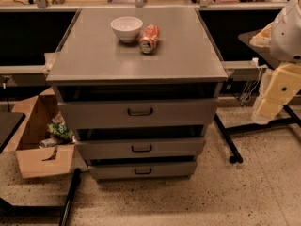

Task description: Open top drawer

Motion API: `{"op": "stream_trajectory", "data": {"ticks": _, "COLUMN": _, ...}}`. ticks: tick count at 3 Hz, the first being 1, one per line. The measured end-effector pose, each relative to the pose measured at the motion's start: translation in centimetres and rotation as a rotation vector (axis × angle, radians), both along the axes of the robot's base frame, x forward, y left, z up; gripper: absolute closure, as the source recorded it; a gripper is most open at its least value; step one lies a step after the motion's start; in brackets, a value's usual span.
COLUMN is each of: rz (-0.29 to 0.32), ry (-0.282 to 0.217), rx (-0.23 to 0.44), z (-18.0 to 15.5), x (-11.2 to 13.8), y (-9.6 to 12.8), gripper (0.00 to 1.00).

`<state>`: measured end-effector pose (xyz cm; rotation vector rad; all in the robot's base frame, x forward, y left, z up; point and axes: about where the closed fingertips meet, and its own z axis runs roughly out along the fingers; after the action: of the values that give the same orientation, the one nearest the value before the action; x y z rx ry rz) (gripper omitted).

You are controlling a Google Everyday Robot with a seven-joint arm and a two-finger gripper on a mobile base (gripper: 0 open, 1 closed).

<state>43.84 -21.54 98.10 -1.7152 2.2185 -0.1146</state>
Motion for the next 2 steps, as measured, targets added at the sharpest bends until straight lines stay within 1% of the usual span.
{"op": "stream_trajectory", "data": {"ticks": 1, "rz": 0.003, "ry": 0.003, "rx": -0.001, "z": -0.4, "x": 0.1, "y": 0.0, "gripper": 0.00}}
{"op": "stream_trajectory", "data": {"ticks": 2, "rz": 0.050, "ry": 0.047, "rx": -0.019, "z": -5.5, "x": 1.0, "y": 0.5, "gripper": 0.00}}
